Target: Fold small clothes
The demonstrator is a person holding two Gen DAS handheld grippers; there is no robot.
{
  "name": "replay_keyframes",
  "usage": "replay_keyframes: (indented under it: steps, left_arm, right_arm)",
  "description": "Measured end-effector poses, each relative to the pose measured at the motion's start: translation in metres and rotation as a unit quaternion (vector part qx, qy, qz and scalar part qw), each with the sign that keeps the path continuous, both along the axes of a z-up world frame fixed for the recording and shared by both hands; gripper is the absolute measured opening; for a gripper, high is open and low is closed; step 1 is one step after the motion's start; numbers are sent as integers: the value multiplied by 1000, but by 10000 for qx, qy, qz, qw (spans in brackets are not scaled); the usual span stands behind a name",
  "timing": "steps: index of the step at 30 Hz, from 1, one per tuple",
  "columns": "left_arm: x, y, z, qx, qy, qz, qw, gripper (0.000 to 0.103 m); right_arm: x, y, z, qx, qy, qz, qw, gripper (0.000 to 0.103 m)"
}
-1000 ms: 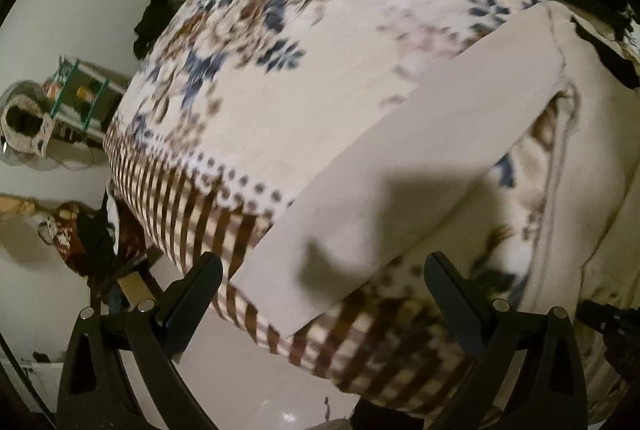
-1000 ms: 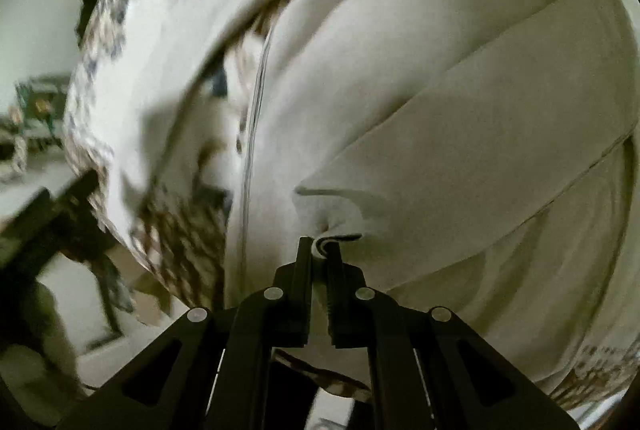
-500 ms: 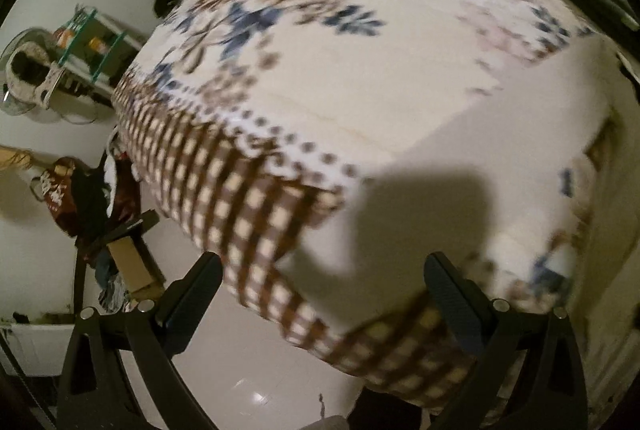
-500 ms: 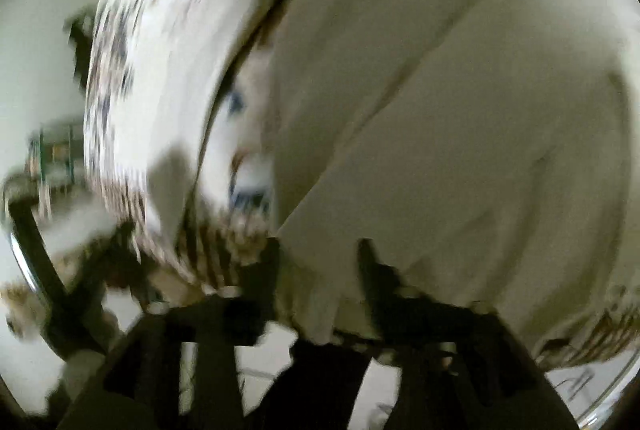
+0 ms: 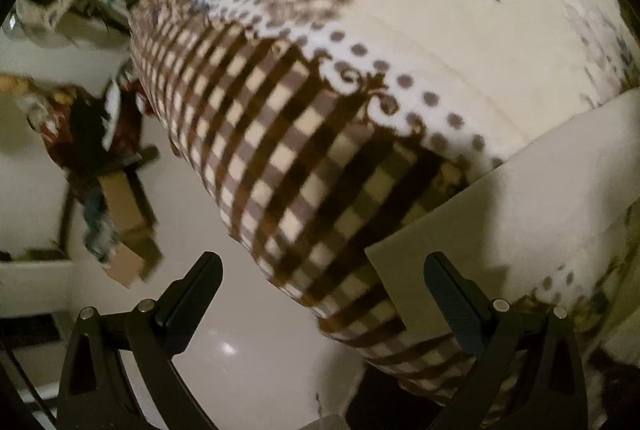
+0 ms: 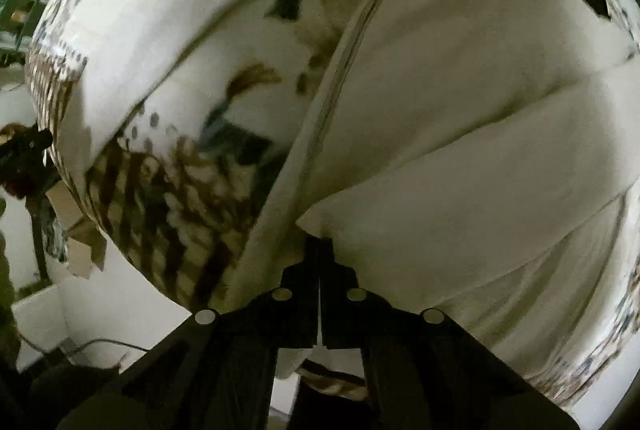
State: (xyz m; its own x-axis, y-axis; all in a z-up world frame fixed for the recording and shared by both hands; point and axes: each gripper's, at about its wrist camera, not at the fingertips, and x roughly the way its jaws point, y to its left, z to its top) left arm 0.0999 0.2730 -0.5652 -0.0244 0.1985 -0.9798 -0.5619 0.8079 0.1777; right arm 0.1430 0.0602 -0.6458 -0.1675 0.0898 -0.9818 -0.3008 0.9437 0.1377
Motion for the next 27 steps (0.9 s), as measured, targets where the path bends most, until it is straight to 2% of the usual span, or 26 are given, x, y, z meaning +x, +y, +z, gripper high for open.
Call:
replay_keyframes:
  steps: [2,3,4,6,7,8,9,10,11,12,13,14,17,19,22,25,27]
  left_arm:
    - [-6,8,-7,-449,-125,249,9986,103]
    - [-9,15,-15,-916,-250,486,9943,103]
    - [-11,20,-20,-1171,-307,608,9908,103]
    - [-12,27,-36,-1847,-505,869,9776,100]
    - [-11,28,-42,-2025,-605,938,9729,93]
    - [-9,28,-47,-2121,-687,977,9699,79]
    - [-6,27,-51,-2146,-727,983,9690,73]
    - [-4,25,-53,-2028,-725,956,9718,60]
    - [-3,22,-51,-1814,-769,885,9764,44]
    - [-2,20,-48,-1645,-770,833,9798,36]
    - [-3,18,-44,-1483,-784,784,9827,15]
    - [-4,15,-38,-1347,-836,735,9846,6]
    - [-7,5,-12,-973,-991,544,9888,2]
    - [-6,-8,16,-699,-1169,216,9904,2]
    - [0,-48,61,-419,-1483,-510,9867,2]
    - [12,-114,96,-443,-1735,-1466,9728,2]
    - [21,-180,114,-632,-1849,-2351,9521,2]
  right_arm:
    - [-6,7,2,121,27,43,9999,0]
    - [-7,7,1,179,89,-47,9998,0]
    - [-5,1,0,245,216,-246,9992,1]
    - [3,-17,-2,493,531,-764,9944,16]
    - [8,-30,0,609,592,-1091,9904,37]
    - [13,-50,5,704,580,-1548,9837,50]
    - [16,-65,9,742,550,-1839,9786,52]
    - [18,-79,12,707,507,-2054,9748,53]
    - [22,-90,14,545,433,-2172,9736,59]
    - [25,-101,16,289,314,-2229,9739,63]
    - [30,-109,18,121,189,-2271,9736,70]
    - [32,-122,21,-56,57,-2317,9727,73]
    - [37,-150,27,-224,-103,-2504,9678,73]
    - [36,-171,32,-185,-142,-2626,9646,73]
    - [26,-208,44,-73,-221,-2801,9597,73]
    - [11,-239,53,4,-239,-2983,9542,73]
    - [-3,-267,57,17,-216,-3135,9493,73]
